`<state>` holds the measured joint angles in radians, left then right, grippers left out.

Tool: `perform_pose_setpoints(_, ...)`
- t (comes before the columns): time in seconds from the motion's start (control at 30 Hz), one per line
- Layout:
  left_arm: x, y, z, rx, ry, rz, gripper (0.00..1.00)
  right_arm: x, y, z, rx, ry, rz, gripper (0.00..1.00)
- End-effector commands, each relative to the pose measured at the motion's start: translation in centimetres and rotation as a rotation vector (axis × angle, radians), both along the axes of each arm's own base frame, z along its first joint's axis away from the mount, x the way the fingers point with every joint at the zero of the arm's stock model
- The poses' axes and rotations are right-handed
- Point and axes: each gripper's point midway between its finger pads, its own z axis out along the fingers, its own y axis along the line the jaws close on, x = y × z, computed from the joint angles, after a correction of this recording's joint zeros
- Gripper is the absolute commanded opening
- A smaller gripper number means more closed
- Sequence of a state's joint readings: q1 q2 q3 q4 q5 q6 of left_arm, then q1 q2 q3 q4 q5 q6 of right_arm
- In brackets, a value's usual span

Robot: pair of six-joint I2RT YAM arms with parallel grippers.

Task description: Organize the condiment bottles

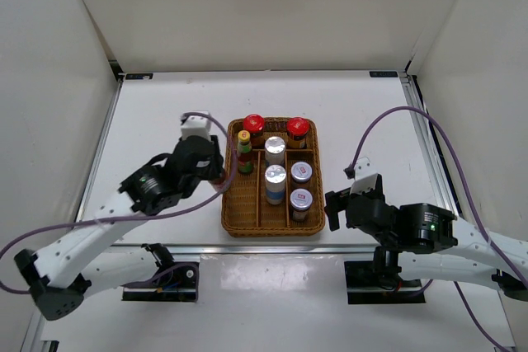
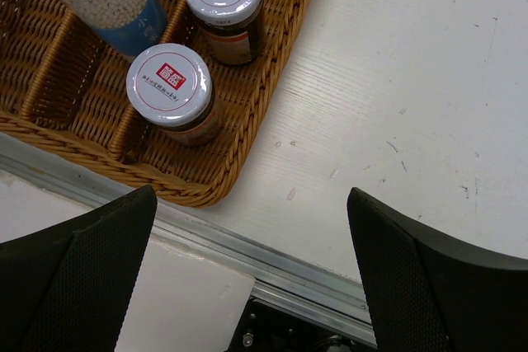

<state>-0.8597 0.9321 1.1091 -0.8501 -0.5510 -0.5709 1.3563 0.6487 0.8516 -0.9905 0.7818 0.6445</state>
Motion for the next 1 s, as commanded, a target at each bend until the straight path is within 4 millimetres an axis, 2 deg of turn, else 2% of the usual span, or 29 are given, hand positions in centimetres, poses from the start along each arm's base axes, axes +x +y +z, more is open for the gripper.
perform_pose_setpoints(0.0,2.9,-4.6,0.8,-0.052,-0.107,-0.099,0.11,0.2,0.3,0.2,0.022,-0.018,0.001,0.99)
perform_pose_setpoints(0.07,3.6,-5.7,-0.4,-0.056,-0.118,-0.112,0.11,0.2,0.3,0.2,0.022,-0.018,0.001,0.99)
perform_pose_setpoints(0.1,4.3,-6.7,-0.2,-0.079,-0.134,-0.120,0.11,0.2,0.3,0.2,0.022,-0.018,0.001,0.99)
perform_pose_setpoints(0.2,4.7,-7.9,-2.4,-0.047,-0.105,-0.145,0.11,0.1,0.4,0.1,0.024,-0.011,0.007,0.99)
perform_pose_setpoints(0.23,5.0,-8.3,-2.3,-0.055,-0.112,-0.145,0.11,0.1,0.4,0.1,0.024,-0.011,0.007,0.99)
perform_pose_setpoints(0.4,5.0,-8.6,-5.1,-0.019,-0.069,-0.153,0.11,0.1,0.4,0.1,0.024,-0.011,0.007,0.99)
perform_pose_setpoints(0.53,4.6,-9.0,-5.8,-0.038,-0.056,-0.161,0.11,0.1,0.4,0.0,0.015,-0.009,0.007,0.99)
perform_pose_setpoints(0.67,4.6,-8.9,-7.3,-0.010,-0.030,-0.162,0.21,0.1,0.4,0.0,0.015,-0.009,0.007,0.99)
perform_pose_setpoints(0.8,4.0,-8.8,-8.7,-0.002,-0.003,-0.162,0.45,0.1,0.4,0.0,0.015,-0.009,0.007,0.99)
perform_pose_setpoints(0.83,3.7,-9.1,-8.7,-0.002,-0.003,-0.173,0.62,0.1,0.4,0.0,0.015,-0.009,0.007,0.99)
perform_pose_setpoints(0.87,3.8,-8.9,-8.6,0.002,-0.007,-0.164,0.72,0.1,0.4,0.0,0.015,-0.009,0.007,0.99)
perform_pose_setpoints(0.9,3.6,-8.8,-8.8,0.016,-0.002,-0.164,0.90,0.1,0.4,0.0,0.015,-0.009,0.007,0.99)
perform_pose_setpoints(0.93,3.6,-8.6,-8.2,0.013,-0.014,-0.154,0.97,0.1,0.4,0.0,0.015,-0.009,0.007,0.99)
perform_pose_setpoints(0.97,3.4,-8.4,-8.6,0.028,-0.001,-0.154,1.00,0.1,0.6,0.1,0.024,-0.011,0.007,0.99)
